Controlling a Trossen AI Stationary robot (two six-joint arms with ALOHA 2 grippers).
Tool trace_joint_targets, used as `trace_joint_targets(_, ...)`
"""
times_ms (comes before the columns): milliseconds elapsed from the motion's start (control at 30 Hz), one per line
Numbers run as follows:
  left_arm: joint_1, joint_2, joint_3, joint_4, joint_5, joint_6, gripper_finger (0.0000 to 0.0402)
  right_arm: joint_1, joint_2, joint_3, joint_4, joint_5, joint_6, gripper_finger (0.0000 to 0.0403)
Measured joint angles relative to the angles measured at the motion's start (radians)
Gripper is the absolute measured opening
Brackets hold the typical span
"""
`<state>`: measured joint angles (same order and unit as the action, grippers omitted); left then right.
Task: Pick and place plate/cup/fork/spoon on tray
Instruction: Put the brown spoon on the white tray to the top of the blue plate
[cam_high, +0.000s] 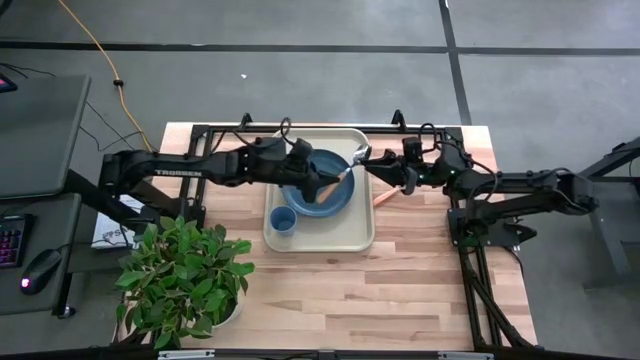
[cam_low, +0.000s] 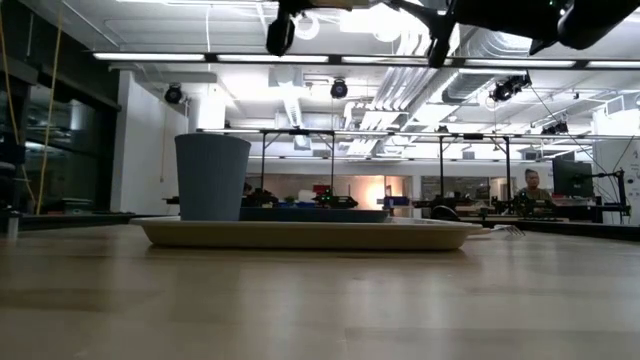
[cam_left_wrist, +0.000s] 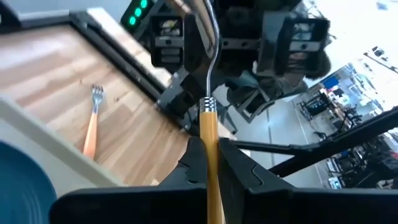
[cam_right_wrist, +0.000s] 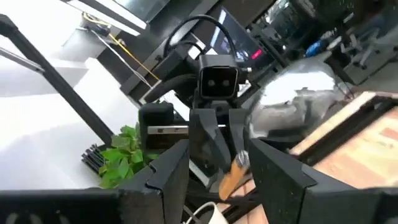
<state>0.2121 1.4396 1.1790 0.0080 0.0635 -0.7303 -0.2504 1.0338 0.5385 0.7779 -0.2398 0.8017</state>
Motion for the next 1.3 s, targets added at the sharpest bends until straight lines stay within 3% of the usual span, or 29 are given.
trace_joint_targets(367,-0.007,-0.047,0.003,0.002,-0.008,0.030,0.0000,0.004,-0.023,-0.001,-0.056,0.128,0.003,0.0161)
trace_joint_targets(867,-0.037,0.041,0.002,0.079,-0.020,-0.025,0.0000,0.005,-0.023,-0.001,0.005,0.107,0.036,0.0157)
trace_joint_targets(1000,-0.036,0.041,0.002,0.082,-0.038,-0.025,0.0000,0.005,-0.023,-0.001,0.003,0.100,0.044,0.0120)
trace_joint_targets(1167,-0.036,0.042,0.001,0.078,-0.046,-0.024,0.0015,0.005,-0.024,-0.001,0.011,0.092,0.058,0.0021)
trace_joint_targets(1300,-0.023,0.038,0.000,0.061,-0.048,0.008,0.0047,0.005,-0.028,-0.001,0.007,0.082,0.052,0.0015)
